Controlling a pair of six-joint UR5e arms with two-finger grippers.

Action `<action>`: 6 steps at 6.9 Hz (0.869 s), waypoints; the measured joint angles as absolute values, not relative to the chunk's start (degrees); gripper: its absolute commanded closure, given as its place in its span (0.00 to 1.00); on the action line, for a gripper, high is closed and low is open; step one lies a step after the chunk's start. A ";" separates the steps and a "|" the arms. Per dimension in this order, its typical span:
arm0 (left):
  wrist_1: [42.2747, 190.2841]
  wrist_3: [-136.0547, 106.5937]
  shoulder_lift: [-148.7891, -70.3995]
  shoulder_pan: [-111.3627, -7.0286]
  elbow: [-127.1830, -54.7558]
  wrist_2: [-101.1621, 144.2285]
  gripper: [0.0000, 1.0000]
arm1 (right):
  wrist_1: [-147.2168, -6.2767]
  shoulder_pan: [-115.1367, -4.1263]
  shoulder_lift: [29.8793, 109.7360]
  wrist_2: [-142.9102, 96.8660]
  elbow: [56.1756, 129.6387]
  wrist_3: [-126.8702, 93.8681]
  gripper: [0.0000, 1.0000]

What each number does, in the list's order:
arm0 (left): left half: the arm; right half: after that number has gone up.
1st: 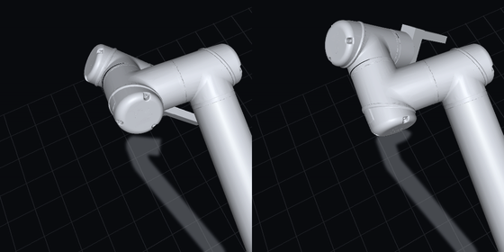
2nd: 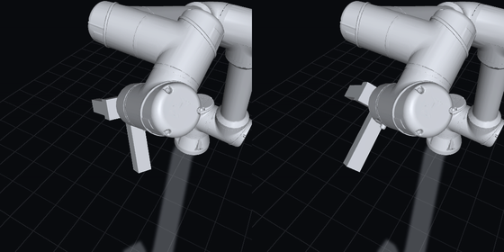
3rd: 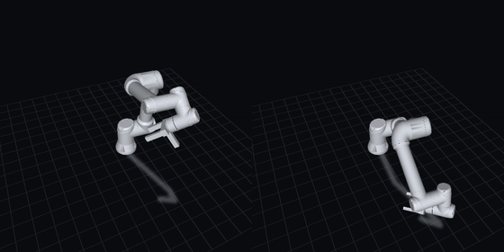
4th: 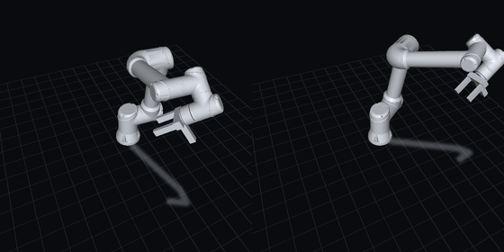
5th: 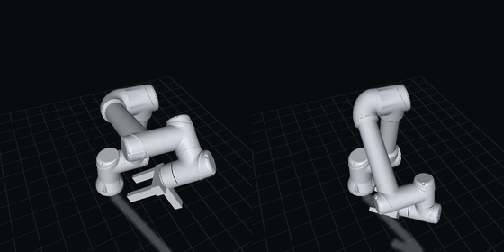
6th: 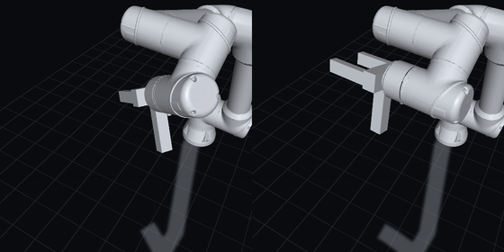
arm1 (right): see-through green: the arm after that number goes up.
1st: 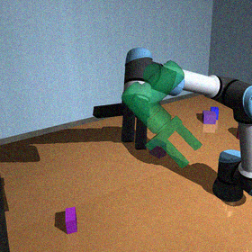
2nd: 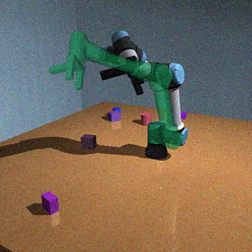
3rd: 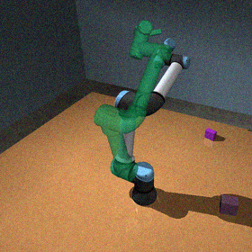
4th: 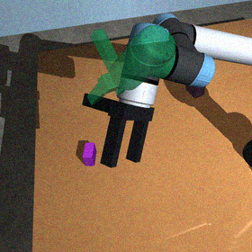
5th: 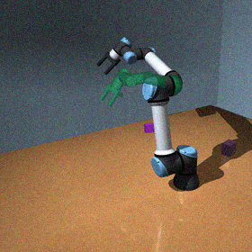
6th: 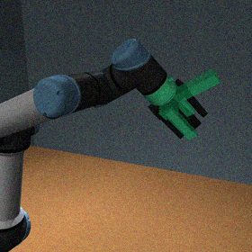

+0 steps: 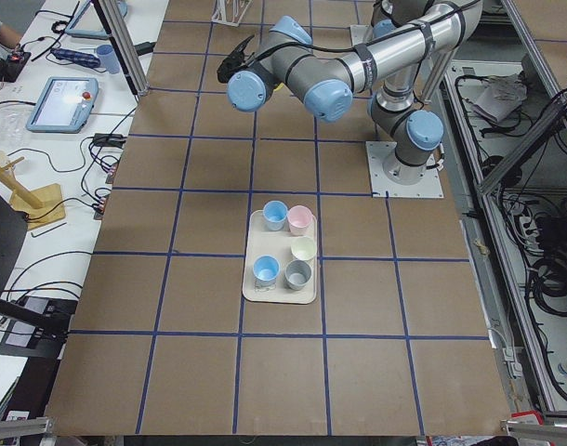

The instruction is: Transfer IKEA cup to right arm and place on rack

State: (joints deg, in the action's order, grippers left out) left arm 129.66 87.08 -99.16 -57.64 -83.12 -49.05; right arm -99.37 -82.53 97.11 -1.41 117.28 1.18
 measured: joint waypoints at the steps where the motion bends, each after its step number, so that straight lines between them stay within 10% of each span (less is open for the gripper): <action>1: 132.92 87.20 -99.00 -59.79 -84.43 -43.48 1.00 | -99.40 -82.55 97.11 -1.48 117.28 0.89 0.00; 6: 138.83 87.28 -98.59 -73.01 -93.28 -17.52 1.00 | -99.28 -82.83 95.67 -1.93 117.55 -0.48 0.00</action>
